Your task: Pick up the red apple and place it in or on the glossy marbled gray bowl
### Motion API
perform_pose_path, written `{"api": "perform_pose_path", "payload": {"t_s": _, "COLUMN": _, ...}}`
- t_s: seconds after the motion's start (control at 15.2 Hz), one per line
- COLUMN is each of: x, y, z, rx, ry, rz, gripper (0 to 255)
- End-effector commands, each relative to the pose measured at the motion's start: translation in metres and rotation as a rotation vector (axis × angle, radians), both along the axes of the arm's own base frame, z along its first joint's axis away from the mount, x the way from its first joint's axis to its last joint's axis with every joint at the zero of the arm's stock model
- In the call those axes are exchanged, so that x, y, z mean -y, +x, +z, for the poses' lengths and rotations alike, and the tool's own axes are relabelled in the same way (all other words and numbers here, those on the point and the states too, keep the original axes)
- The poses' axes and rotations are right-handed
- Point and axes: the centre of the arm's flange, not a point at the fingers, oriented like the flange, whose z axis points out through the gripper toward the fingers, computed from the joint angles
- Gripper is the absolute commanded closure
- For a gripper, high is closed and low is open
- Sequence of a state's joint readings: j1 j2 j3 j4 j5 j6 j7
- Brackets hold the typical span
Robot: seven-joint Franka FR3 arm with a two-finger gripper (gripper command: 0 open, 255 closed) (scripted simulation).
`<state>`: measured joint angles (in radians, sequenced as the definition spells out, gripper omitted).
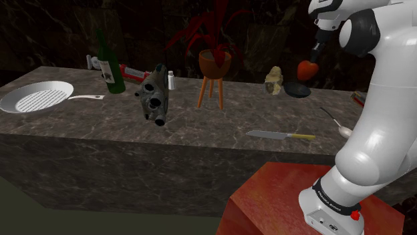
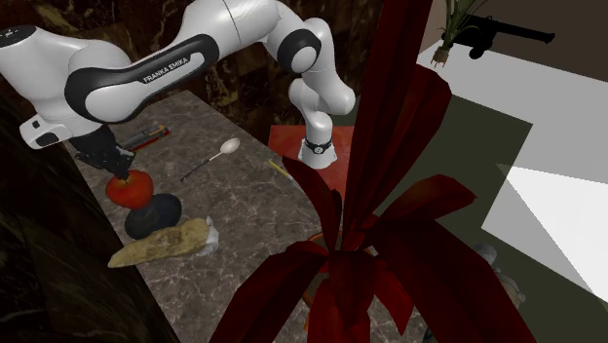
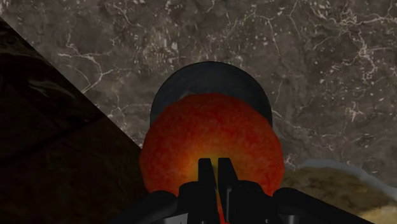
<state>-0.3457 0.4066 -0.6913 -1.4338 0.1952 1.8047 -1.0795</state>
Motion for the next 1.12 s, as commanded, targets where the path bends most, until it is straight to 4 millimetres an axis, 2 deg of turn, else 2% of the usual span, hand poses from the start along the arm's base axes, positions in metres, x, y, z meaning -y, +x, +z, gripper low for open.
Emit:
{"api": "perform_pose_path", "payload": {"t_s": 0.0, "x": 0.001, "y": 0.0, "z": -0.01, "rx": 0.0, "ry": -0.001, "rz": 0.0, "gripper": 255}}
{"api": "perform_pose_path", "payload": {"t_s": 0.59, "x": 0.001, "y": 0.0, "z": -0.058, "rx": 0.0, "ry": -0.001, "rz": 0.0, "gripper": 255}}
{"api": "perform_pose_path", "payload": {"t_s": 1.06, "x": 0.001, "y": 0.0, "z": -0.058, "rx": 0.0, "ry": -0.001, "rz": 0.0, "gripper": 255}}
